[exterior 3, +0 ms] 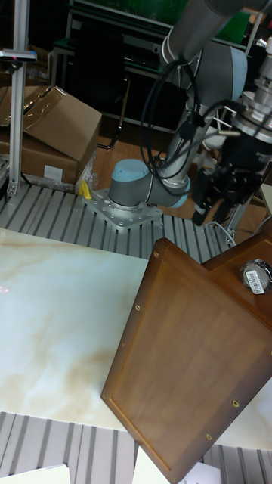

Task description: Take the object down from the shelf

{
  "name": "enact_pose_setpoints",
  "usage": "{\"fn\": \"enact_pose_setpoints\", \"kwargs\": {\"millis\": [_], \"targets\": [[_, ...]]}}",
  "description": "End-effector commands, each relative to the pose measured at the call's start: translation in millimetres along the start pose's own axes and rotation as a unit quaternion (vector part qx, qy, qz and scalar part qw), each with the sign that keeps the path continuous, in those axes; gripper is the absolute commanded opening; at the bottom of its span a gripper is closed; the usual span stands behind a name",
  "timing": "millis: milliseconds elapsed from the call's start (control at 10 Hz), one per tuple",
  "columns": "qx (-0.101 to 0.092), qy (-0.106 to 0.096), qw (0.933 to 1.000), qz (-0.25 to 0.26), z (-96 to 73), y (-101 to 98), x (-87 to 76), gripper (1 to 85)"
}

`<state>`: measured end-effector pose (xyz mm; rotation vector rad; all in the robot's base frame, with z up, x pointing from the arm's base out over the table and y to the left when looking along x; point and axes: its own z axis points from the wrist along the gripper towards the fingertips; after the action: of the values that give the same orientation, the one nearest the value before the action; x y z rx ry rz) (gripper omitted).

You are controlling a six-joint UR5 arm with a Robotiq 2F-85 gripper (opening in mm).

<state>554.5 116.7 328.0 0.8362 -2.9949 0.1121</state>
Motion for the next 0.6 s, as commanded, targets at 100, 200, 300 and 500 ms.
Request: {"fn": "enact_pose_setpoints", "kwargs": {"millis": [100, 200, 300, 500], "targets": [[-0.013, -0.013, 0.9998, 0.009, 13.7, 23.0, -43.5, 51.7], [-0.009, -0.007, 0.9999, 0.004, 12.9, 22.0, -42.4, 51.3], [-0.006, -0.005, 0.9999, -0.013, 13.0, 20.6, -41.5, 51.3], [-0.010, -0.011, 0.9997, -0.019, 12.9, 22.7, -44.1, 51.7]]}}
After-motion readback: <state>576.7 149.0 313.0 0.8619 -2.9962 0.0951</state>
